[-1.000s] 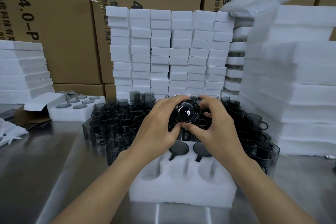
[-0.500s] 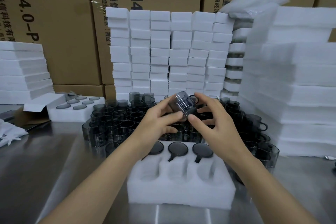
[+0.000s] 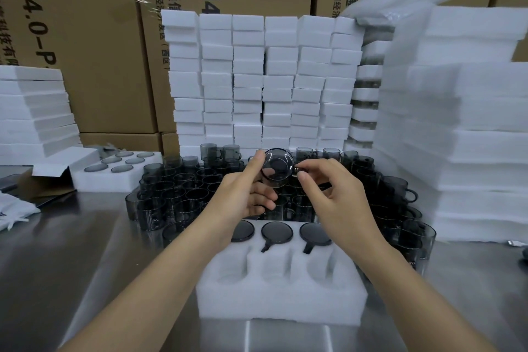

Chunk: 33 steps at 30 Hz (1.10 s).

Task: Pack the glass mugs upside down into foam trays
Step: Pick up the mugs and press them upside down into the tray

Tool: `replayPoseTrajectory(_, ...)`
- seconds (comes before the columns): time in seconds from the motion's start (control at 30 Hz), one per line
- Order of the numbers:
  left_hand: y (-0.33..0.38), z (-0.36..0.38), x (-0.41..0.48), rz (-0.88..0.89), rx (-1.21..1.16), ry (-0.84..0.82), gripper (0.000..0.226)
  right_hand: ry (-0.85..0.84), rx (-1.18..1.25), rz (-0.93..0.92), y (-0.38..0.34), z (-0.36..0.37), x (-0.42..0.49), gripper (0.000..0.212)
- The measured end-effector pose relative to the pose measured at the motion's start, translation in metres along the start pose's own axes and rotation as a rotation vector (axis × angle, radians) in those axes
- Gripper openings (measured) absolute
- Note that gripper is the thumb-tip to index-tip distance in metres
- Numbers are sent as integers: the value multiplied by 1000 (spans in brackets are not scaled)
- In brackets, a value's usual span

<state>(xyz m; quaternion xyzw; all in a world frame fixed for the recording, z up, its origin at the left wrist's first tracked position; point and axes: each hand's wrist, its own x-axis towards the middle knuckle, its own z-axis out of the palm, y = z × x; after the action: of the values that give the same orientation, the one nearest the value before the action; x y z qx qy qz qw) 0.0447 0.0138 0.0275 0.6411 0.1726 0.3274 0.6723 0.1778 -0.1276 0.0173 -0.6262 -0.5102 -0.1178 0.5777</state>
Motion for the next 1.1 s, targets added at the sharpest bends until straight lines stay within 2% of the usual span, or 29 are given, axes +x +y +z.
replayPoseTrajectory(0.1, 1, 0, -1, -15, 1, -5, 75, -4, 1, -16, 0, 1, 0, 13)
replayPoseTrajectory(0.37, 4, 3, -4, -94, -47, -21, 52, -2, 8, -66, -1, 0, -1, 15)
replayPoseTrajectory(0.43, 5, 3, -4, -72, -65, -35, 50, -6, 6, -63, 0, 1, -1, 15)
replayPoseTrajectory(0.53, 6, 2, -5, -29, -57, -64, 59, -3, 9, -51, 0, 1, -1, 16)
replayPoseTrajectory(0.67, 8, 3, -8, 42, -43, -84, 45, 16, 23, -13, 2, 2, -1, 17)
replayPoseTrajectory(0.87, 9, 5, -13, 128, -46, -27, 47, 40, 1, -12, 4, 3, -1, 19)
replayPoseTrajectory(0.97, 9, 7, -13, 173, -26, 16, 47, 37, 46, -4, 2, 3, 0, 30)
replayPoseTrajectory(1.1, 11, 7, -14, 164, -46, 21, 51, -45, 74, 48, 3, 1, 1, 60)
